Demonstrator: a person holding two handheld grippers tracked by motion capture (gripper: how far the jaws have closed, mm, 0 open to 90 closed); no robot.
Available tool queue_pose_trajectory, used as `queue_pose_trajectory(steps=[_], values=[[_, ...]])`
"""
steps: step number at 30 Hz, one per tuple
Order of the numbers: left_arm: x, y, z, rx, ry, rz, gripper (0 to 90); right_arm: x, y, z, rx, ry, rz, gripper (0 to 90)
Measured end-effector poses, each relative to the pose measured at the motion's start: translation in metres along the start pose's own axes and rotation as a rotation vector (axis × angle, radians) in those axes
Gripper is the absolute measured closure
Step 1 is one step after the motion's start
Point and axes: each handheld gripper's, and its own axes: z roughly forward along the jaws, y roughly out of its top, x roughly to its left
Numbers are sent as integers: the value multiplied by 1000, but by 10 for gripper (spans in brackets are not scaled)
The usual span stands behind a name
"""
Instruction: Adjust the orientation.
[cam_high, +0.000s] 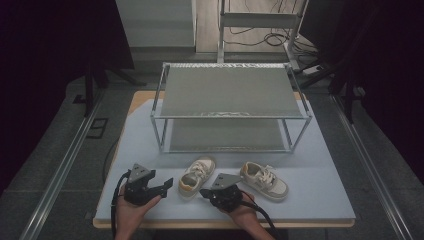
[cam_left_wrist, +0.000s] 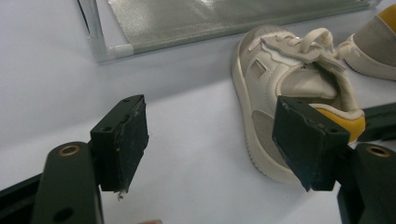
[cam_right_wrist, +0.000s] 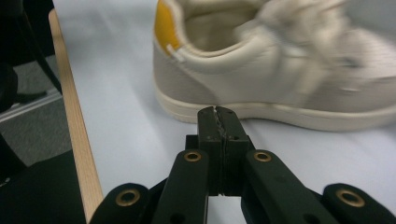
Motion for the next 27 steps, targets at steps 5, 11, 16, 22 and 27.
queue_pose_trajectory(steps=[5, 11, 16, 22, 27], values=[[2, 0, -2, -3, -1, -8, 269, -12, -14, -42, -53, -64, 50, 888], [2, 1, -3, -8, -8, -11, 268, -24, -34, -73, -70, -112, 104, 882], [3, 0, -4, -8, -9, -13, 267, -31, -52, -106, -94, -169, 137, 877], [4, 1, -6, -17, -10, -19, 266, -38, -71, -127, -102, -207, 181, 878], [5, 1, -7, -21, -9, -21, 266, -43, -82, -130, -82, -215, 204, 879]])
